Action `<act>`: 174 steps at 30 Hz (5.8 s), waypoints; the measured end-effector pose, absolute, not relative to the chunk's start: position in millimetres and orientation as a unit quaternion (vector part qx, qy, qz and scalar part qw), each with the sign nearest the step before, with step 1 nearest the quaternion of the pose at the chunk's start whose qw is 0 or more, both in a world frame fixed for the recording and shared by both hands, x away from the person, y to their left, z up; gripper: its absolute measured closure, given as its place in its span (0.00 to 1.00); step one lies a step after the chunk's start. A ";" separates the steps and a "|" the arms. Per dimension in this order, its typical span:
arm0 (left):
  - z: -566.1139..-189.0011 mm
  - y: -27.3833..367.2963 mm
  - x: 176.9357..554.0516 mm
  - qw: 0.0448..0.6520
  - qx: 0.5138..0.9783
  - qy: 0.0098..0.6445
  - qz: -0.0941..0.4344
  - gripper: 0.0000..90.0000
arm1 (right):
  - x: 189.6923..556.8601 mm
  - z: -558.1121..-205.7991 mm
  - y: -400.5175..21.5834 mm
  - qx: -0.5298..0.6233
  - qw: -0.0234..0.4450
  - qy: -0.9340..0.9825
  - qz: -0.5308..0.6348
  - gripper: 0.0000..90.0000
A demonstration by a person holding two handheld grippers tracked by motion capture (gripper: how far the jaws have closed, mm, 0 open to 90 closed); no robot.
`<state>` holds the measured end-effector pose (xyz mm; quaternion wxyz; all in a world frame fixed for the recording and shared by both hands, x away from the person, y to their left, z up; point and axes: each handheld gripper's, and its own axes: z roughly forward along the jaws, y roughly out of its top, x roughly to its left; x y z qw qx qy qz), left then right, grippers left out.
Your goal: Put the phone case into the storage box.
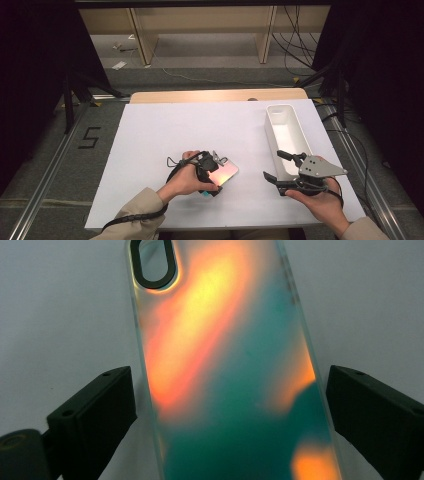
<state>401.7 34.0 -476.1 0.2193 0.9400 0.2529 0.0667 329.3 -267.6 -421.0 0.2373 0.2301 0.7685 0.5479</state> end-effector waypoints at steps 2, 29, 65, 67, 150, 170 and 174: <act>-476.4 33.9 402.0 0.218 0.940 0.254 0.064 0.07 | 329.4 -421.1 -267.5 0.230 0.238 0.768 0.548 0.23; -472.9 24.8 407.4 0.178 0.945 0.270 0.042 0.11 | 329.9 -422.7 -266.6 0.228 0.231 0.775 0.543 0.23; -469.2 18.3 406.8 0.151 0.944 0.291 0.038 0.19 | 329.7 -423.5 -265.6 0.226 0.226 0.779 0.540 0.23; -469.4 18.7 406.5 0.154 0.943 0.291 0.039 0.19 | 329.6 -423.1 -265.8 0.225 0.227 0.778 0.541 0.23; -433.7 55.5 360.2 0.337 0.892 0.275 0.126 0.19 | 414.2 -446.2 -147.2 0.339 0.033 0.765 0.547 0.49; -435.7 55.7 361.2 0.341 0.890 0.275 0.126 0.19 | 417.7 -441.1 -151.5 0.373 0.010 0.737 0.563 0.72; -435.8 55.7 361.2 0.341 0.889 0.276 0.130 0.19 | 417.9 -439.8 -151.2 0.378 0.005 0.731 0.568 0.75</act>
